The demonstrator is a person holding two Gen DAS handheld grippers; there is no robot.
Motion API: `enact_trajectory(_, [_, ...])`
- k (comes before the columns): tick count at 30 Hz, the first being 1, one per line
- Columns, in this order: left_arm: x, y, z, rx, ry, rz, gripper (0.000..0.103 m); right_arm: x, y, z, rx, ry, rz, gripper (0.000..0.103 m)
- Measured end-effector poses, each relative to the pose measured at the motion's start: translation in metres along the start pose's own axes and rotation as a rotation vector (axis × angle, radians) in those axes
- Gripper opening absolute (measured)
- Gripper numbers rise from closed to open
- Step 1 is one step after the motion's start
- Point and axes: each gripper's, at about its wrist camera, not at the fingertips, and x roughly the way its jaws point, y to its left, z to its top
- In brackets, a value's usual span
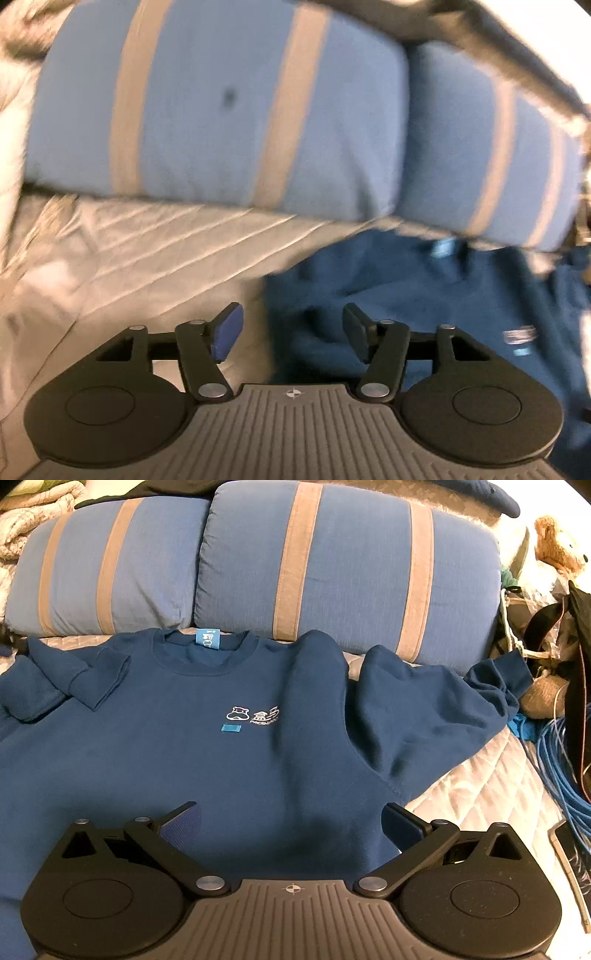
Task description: Fold clothes
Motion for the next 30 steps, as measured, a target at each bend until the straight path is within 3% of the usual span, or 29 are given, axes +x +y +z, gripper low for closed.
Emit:
enact_trajectory(5, [-0.006,-0.054,-0.008,0.211,-0.008,-0.130,0.067,0.000,0.002,0.001,-0.009,-0.001,-0.009,0.103])
enact_trajectory(7, [0.006,-0.071,-0.017,0.292,0.017,-0.139,0.067,-0.001,0.002,0.001,-0.009,-0.004,-0.011,0.103])
enact_trajectory(11, [0.037,-0.098,-0.037,0.392,0.059,-0.118,0.067,-0.002,0.002,0.001,-0.009,-0.011,-0.014,0.103])
enact_trajectory(20, [0.091,-0.140,-0.058,0.451,0.128,-0.013,0.066,0.000,-0.001,0.001,-0.006,-0.008,-0.005,0.103])
enact_trajectory(22, [0.101,-0.149,-0.065,0.512,0.142,0.051,0.054,-0.001,-0.002,0.001,0.000,-0.009,-0.005,0.103])
enact_trajectory(23, [0.107,-0.153,-0.068,0.542,0.150,0.083,0.039,-0.001,-0.002,0.001,0.005,-0.011,-0.005,0.103])
enact_trajectory(25, [0.106,-0.151,-0.069,0.529,0.160,0.100,0.023,-0.001,-0.003,0.000,0.010,-0.013,-0.006,0.103])
enact_trajectory(26, [0.102,-0.148,-0.066,0.504,0.163,0.099,0.010,-0.001,-0.003,0.000,0.010,-0.013,-0.005,0.103])
enact_trajectory(30, [0.065,-0.136,-0.052,0.488,0.095,0.094,0.009,-0.001,-0.002,0.000,0.007,-0.014,-0.003,0.103])
